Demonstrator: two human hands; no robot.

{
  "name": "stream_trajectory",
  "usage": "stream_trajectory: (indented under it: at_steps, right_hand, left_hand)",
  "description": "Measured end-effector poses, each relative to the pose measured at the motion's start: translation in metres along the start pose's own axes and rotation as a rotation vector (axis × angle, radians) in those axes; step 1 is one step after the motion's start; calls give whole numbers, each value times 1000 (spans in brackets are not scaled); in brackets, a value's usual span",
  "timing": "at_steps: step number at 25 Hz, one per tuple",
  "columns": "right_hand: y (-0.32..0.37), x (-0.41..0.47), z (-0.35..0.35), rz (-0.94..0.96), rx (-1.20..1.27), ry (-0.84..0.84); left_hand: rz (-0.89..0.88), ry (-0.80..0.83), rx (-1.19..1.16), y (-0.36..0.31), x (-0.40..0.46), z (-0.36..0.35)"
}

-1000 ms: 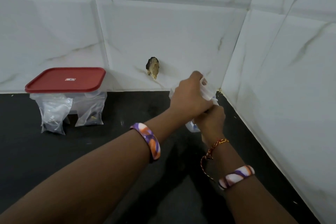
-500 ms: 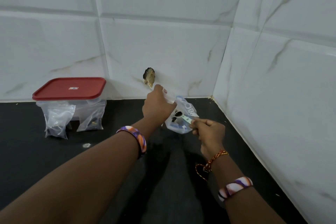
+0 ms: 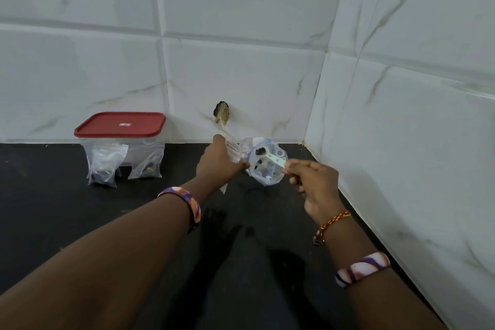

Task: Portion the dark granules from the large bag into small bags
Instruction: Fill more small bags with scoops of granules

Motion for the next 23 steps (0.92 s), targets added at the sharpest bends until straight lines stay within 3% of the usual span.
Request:
stream_trajectory:
  at_steps: [3, 7, 9, 11, 13, 18, 23]
  right_hand:
    - [33, -15, -17, 284, -116, 77]
    - [57, -44, -39, 1071, -763, -21]
    - [59, -56, -44, 1402, -935, -126]
    - [56, -58, -44, 1510, -943, -128]
    - [55, -51, -36, 1305, -758, -71]
    - [9, 0, -2, 373, -186, -87]
    - [-52, 27, 4, 9, -123, -143]
  left_hand:
    - [-108, -11, 55, -8, -10, 6]
    - [-171, -41, 24, -29, -13, 14]
    - [-153, -46, -13, -32, -10, 17]
    - [-145, -53, -33, -31, -8, 18]
    - [-146, -55, -45, -29, -7, 17]
    - [-64, -13, -173, -14, -4, 8]
    - [82, 245, -434, 11, -18, -15]
Point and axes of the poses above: each hand's wrist, its own x-axis towards the middle knuckle, its own z-axis out of the back of the hand, y = z × x, the point moved 4 cm from there along x, towards the middle knuckle, and after that the axes turned 2 degrees about -y, right-handed, at the moved point
